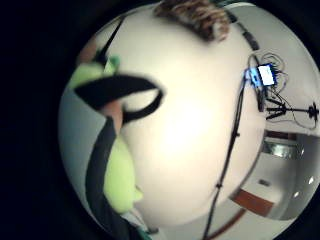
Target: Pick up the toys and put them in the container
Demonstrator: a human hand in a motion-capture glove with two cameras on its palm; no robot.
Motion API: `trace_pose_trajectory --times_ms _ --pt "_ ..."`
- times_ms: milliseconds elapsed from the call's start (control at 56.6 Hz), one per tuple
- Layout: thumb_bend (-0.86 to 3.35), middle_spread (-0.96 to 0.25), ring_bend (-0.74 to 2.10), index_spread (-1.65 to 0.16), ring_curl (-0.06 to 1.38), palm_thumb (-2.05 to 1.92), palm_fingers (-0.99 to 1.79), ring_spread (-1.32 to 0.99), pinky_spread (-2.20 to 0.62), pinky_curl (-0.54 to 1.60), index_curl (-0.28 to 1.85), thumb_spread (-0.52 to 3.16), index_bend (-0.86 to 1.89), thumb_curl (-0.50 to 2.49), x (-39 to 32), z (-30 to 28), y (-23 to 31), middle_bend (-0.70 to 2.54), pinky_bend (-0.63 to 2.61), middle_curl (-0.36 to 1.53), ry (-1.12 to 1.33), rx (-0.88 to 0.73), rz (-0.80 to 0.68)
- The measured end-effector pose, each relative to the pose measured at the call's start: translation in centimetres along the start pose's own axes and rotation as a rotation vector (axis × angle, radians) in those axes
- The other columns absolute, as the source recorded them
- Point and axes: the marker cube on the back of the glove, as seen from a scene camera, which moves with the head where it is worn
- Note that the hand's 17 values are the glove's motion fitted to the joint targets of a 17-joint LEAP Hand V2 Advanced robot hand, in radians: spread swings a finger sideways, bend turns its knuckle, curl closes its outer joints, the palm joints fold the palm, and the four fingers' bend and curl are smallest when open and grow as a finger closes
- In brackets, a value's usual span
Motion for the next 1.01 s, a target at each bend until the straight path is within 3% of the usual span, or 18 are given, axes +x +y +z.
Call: trace_pose_trajectory --times_ms 53,106,212,336,459,583,671,759,830,883,901,918,1007 --pt "0.18 -0.20 0.82 -0.41 0.37 0.45 0.77 -0.33 -0.28 0.38 0.30 1.33 0.19 0.44 0.7 -1.8 -0.9 0.35 1.18 0.21 -0.050 0.037 0.022" --pt "0.20 -0.22 0.91 -0.42 0.41 0.54 1.05 -0.38 -0.32 0.37 0.35 1.22 0.34 0.50 1.6 -5.0 -2.0 0.50 1.07 0.26 -0.092 0.084 0.062" --pt "0.19 -0.22 0.98 -0.42 0.50 0.57 1.08 -0.44 -0.37 0.39 0.47 1.04 0.49 0.58 3.3 -13.7 -4.0 0.63 0.99 0.34 -0.146 0.225 0.054" --pt "0.17 -0.23 1.01 -0.42 0.55 0.59 1.05 -0.49 -0.40 0.41 0.55 0.87 0.57 0.67 2.3 -17.8 -6.4 0.71 0.98 0.39 -0.204 0.237 -0.030" --pt "0.14 -0.23 1.02 -0.42 0.58 0.58 1.01 -0.51 -0.41 0.43 0.61 0.73 0.59 0.74 -3.7 -18.9 -13.9 0.76 1.00 0.44 -0.255 0.193 -0.082" --pt "0.12 -0.23 1.00 -0.42 0.60 0.57 0.89 -0.52 -0.41 0.45 0.66 0.65 0.57 0.79 -12.7 -17.4 -22.6 0.74 1.04 0.47 -0.073 0.130 -0.139" --pt "0.11 -0.24 0.99 -0.43 0.62 0.57 0.81 -0.53 -0.41 0.47 0.69 0.63 0.54 0.83 -15.8 -17.1 -26.0 0.72 1.08 0.48 -0.095 0.097 -0.211" --pt "0.10 -0.25 0.97 -0.44 0.62 0.57 0.75 -0.53 -0.40 0.47 0.70 0.63 0.50 0.86 -17.0 -16.0 -27.9 0.69 1.12 0.49 -0.074 0.037 -0.187" --pt "0.09 -0.25 0.98 -0.43 0.64 0.54 0.52 -0.50 -0.39 0.50 0.70 0.74 0.30 0.86 -16.4 -14.4 -28.0 0.58 1.25 0.48 -0.075 -0.100 -0.186" --pt "-0.12 -0.20 0.83 -0.39 0.63 0.17 -0.19 -0.42 -0.29 0.56 0.67 0.93 0.15 0.71 -15.4 -13.6 -27.6 0.37 1.32 0.43 -0.106 -0.182 -0.198" --pt "-0.13 -0.19 0.77 -0.38 0.62 0.11 -0.27 -0.39 -0.26 0.56 0.64 0.94 0.10 0.68 -15.1 -13.4 -27.4 0.33 1.35 0.42 -0.117 -0.190 -0.196" --pt "-0.19 -0.16 0.59 -0.37 0.56 -0.02 -0.51 -0.32 -0.20 0.54 0.59 0.90 0.05 0.65 -14.9 -13.4 -27.2 0.27 1.36 0.39 -0.128 -0.191 -0.192" --pt "-0.14 -0.10 0.29 -0.32 0.44 -0.14 -0.54 -0.19 -0.08 0.47 0.44 0.87 0.01 0.56 -13.2 -13.8 -25.9 0.14 1.25 0.35 -0.178 -0.158 -0.175"
